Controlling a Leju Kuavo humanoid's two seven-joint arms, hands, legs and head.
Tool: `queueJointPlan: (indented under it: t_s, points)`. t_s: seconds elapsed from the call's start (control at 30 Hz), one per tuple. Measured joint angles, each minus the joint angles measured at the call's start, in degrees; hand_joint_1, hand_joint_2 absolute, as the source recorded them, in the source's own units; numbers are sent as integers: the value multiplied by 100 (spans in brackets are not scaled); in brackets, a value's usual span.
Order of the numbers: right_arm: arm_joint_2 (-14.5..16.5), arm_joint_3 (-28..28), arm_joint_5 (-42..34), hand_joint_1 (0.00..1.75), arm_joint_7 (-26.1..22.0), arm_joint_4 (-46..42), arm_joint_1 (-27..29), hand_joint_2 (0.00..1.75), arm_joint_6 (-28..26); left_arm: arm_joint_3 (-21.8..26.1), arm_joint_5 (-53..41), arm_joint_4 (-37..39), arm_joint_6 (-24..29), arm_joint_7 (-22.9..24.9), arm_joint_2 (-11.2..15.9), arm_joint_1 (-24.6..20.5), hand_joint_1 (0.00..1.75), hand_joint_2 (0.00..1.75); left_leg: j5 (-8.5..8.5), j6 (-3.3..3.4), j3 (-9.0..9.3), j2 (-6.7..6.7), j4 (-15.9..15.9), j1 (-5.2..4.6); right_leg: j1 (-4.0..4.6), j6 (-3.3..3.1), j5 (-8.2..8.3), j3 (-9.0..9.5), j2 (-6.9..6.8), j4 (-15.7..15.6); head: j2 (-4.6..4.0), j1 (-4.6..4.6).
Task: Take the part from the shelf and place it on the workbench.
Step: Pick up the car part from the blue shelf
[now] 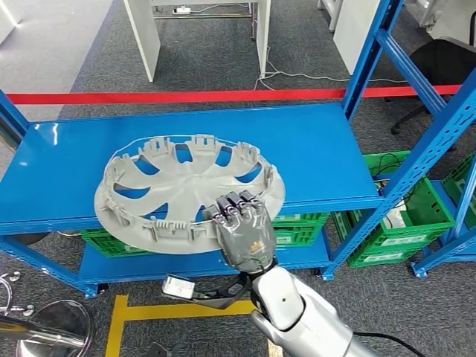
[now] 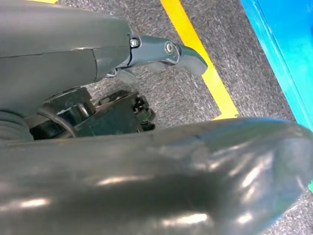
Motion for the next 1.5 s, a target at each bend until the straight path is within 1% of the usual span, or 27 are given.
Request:
queueJointPlan:
  t_s: [0.17, 0.33, 0.53, 0.67, 0.73, 0.8, 0.83, 0.87, 0.9, 0.93, 0.97, 1.0, 1.03, 1.07, 1.1, 1.13, 1.17, 1.2, 1.23, 1.27, 1.3, 1.33, 1.37, 1.4, 1.43, 1.47, 1.5]
  points:
    - [-32, -40, 0, 175, -193, -331, 120, 175, 1, -127, 63, 54, 27, -11, 2, -74, 0, 0, 0, 0, 0, 0, 1, 0, -1, 0, 0, 0, 1, 0, 0, 0]
    - [-34, -89, 1, 175, -410, -474, 190, 175, 1, -241, 128, 106, 27, -58, 4, -142, 0, 0, 0, 0, 0, 0, 1, 1, 1, 0, 0, -1, 0, 0, 1, 0]
    - [-43, -134, 1, 175, -431, -549, 209, 175, 1, -286, 138, 139, 51, -68, 7, -173, 0, 0, -2, 3, -4, 0, 13, -4, -6, 5, 5, -1, 0, -4, 1, -1]
    - [-61, -141, 1, 175, -375, -649, 200, 175, 1, -404, 58, 194, 214, -31, 11, -231, 0, 0, -9, 13, -21, -1, 43, -11, -20, 24, 18, -4, 0, -8, 1, -1]
    - [-64, -141, 1, 175, -342, -689, 190, 175, 1, -455, 34, 215, 284, -21, 17, -260, 0, 0, -17, 29, -36, -1, 66, -16, -25, 40, 24, -7, 0, -10, 1, -2]
    - [-65, -141, 1, 175, -317, -719, 178, 175, 1, -506, 31, 227, 326, -18, 35, -284, 0, 0, -10, 63, -52, -1, 91, -23, -33, 77, 50, -6, 2, -22, 1, -3]
    - [-65, -141, 1, 175, -307, -732, 170, 175, 1, -525, 31, 231, 338, -17, 43, -295, 0, 0, 11, 94, -56, 1, 79, -25, -33, 104, 68, -3, 5, -35, 1, -3]
    - [-69, -141, 1, 175, -298, -743, 163, 175, 1, -536, 32, 235, 343, -15, 47, -307, 0, 0, 48, 132, -52, 13, 49, -15, -33, 124, 52, -22, 4, -31, 1, 1]
    - [-75, -141, 1, 175, -289, -753, 151, 175, 1, -544, 33, 238, 345, -14, 48, -321, 0, 0, 85, 172, -51, 27, 11, -4, -27, 133, -21, -61, 2, 32, 1, 4]
    - [-85, -141, 1, 175, -282, -761, 137, 175, 1, -550, 35, 243, 346, -10, 48, -334, 0, 0, 122, 210, -55, 42, -26, 7, -17, 129, -161, -147, -1, 212, 1, 9]
    - [-97, -141, 1, 175, -278, -767, 128, 175, 1, -557, 39, 249, 346, -6, 48, -345, 0, 0, 146, 237, -65, 57, -41, 14, -8, 119, -355, -282, -6, 512, 1, 11]
    - [-110, -140, 2, 175, -275, -771, 121, 175, 1, -564, 41, 256, 346, -3, 49, -350, 0, 0, 157, 252, -85, 62, -39, 5, 5, 112, -549, -438, -6, 899, 1, 10]
    - [-126, -140, 2, 175, -273, -771, 120, 175, 2, -571, 45, 263, 345, -1, 48, -352, 0, 0, 164, 259, -105, 67, -30, -5, 15, 109, -688, -590, -6, 1268, 1, 8]
    - [-142, -139, 2, 175, -271, -771, 122, 175, 2, -581, 47, 269, 344, 0, 48, -354, 0, 0, 168, 261, -123, 71, -17, -15, 23, 104, -731, -681, -7, 1501, 1, 7]
    - [-159, -139, 2, 175, -265, -772, 123, 175, 3, -594, 51, 275, 340, -1, 48, -358, 0, 0, 170, 259, -139, 72, 2, -23, 30, 93, -660, -674, -7, 1524, 1, 8]
    - [-174, -139, 1, 175, -259, -774, 121, 175, 3, -610, 58, 280, 337, -1, 47, -364, 0, 0, 169, 256, -153, 70, 24, -28, 35, 75, -490, -556, -7, 1316, 1, 8]
    - [-188, -139, 1, 175, -255, -777, 117, 175, 3, -627, 65, 285, 332, -1, 46, -371, 0, 0, 165, 250, -165, 66, 49, -30, 40, 49, -297, -369, -7, 947, 1, 9]
    - [-199, -139, 1, 175, -251, -780, 109, 175, 3, -641, 73, 290, 328, -1, 45, -380, 0, 0, 164, 233, -185, 63, 70, -35, 52, 21, -167, -159, -2, 585, 1, 7]
    - [-208, -139, 1, 175, -250, -789, 99, 175, 3, -652, 79, 295, 326, -1, 43, -391, 0, 0, 171, 203, -209, 60, 89, -39, 65, -6, -87, -7, 4, 301, 1, 8]
    - [-215, -139, 1, 175, -250, -799, 90, 175, 3, -659, 81, 301, 324, -2, 42, -402, 0, 0, 186, 166, -235, 59, 105, -40, 80, -27, -72, 73, 11, 144, 1, 5]
    - [-220, -139, 2, 175, -250, -809, 83, 175, 3, -663, 82, 307, 322, -2, 41, -410, 0, 0, 210, 122, -263, 58, 110, -38, 96, -47, -87, 92, 17, 105, 1, 4]
    - [-224, -139, 2, 175, -250, -820, 79, 175, 3, -666, 82, 311, 320, -2, 41, -416, 0, 0, 237, 79, -283, 55, 114, -36, 100, -74, -65, 69, 17, 80, 1, 2]
    - [-227, -139, 2, 175, -246, -825, 75, 175, 3, -668, 82, 316, 319, -2, 45, -420, 0, 0, 235, 46, -304, 52, 124, -30, 89, -110, -43, 50, 6, 55, 1, 4]
    - [-228, -138, 1, 175, -236, -828, 72, 175, 3, -669, 84, 321, 317, -3, 48, -423, 0, 0, 174, 11, -337, 58, 170, -26, 77, -154, -14, 29, -7, 34, 1, -2]
    - [-229, -138, 1, 175, -225, -831, 66, 175, 3, -670, 86, 328, 315, -7, 51, -428, 0, 0, 37, -23, -397, 66, 311, -20, 63, -198, 26, 2, -24, 14, 1, -16]
    - [-230, -137, 1, 175, -214, -834, 61, 175, 3, -672, 89, 338, 314, -10, 54, -437, 0, 0, -171, -56, -492, 78, 568, -4, 54, -230, 64, -33, -43, 3, 1, -27]
    - [-230, -137, 2, 175, -212, -839, 60, 175, 3, -673, 91, 349, 314, -14, 52, -448, 0, 0, -405, -92, -609, 91, 919, 10, 60, -250, 96, -75, -56, 7, 1, -44]
